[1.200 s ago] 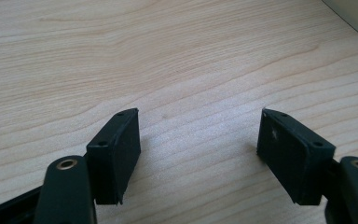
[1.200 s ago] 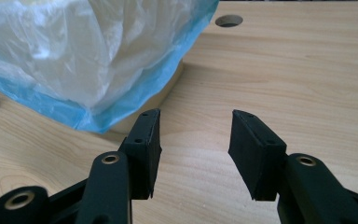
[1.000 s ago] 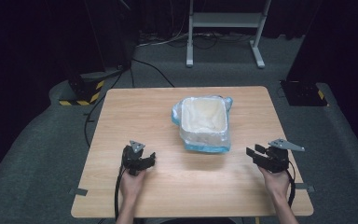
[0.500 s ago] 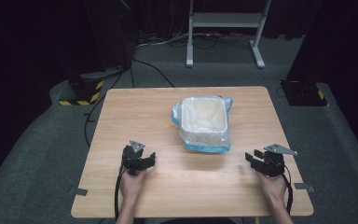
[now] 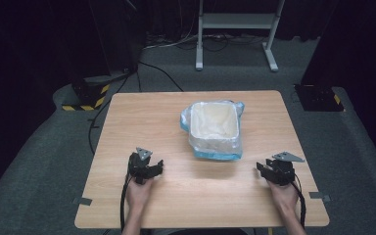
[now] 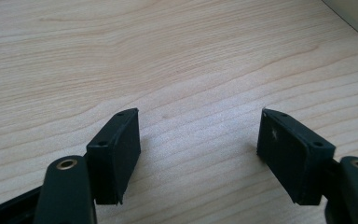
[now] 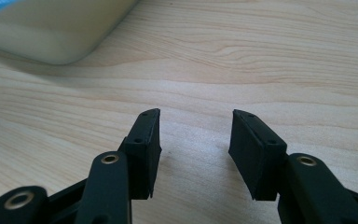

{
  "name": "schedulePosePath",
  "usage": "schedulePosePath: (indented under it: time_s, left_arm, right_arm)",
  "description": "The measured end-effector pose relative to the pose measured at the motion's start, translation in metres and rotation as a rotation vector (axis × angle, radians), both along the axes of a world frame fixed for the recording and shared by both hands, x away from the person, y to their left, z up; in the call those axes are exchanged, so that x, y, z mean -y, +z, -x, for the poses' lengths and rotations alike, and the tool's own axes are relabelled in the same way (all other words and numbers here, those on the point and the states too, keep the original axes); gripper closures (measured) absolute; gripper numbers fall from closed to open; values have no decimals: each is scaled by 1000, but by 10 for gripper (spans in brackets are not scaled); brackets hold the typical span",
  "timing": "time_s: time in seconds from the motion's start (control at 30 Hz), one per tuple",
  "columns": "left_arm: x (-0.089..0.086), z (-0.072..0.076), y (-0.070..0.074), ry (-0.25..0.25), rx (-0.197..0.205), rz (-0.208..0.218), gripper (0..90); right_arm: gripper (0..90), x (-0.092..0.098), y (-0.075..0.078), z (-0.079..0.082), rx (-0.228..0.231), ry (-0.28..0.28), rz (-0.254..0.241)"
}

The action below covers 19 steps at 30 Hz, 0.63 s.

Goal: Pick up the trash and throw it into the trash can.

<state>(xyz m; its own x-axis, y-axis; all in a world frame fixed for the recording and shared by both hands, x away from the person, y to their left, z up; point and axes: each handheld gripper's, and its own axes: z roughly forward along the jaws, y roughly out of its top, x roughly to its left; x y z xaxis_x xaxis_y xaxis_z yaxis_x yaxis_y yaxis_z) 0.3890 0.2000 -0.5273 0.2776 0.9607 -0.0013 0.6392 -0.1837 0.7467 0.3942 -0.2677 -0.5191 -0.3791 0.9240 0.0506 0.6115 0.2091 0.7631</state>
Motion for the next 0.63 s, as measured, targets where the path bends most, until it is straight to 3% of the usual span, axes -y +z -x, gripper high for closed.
schedulePosePath:
  time_s: [0.2, 0.3, 0.63]
  left_arm:
    - [0, 0, 0, 0, 0, 0, 297]
    - [0, 0, 0, 0, 0, 0, 297]
    - [0, 0, 0, 0, 0, 0, 297]
  right_arm:
    - [522, -2, -3, -2, 6, 4, 34]
    - [485, -4, -4, -1, 26, 7, 75]
    - [355, -2, -5, -3, 8, -39, 67]
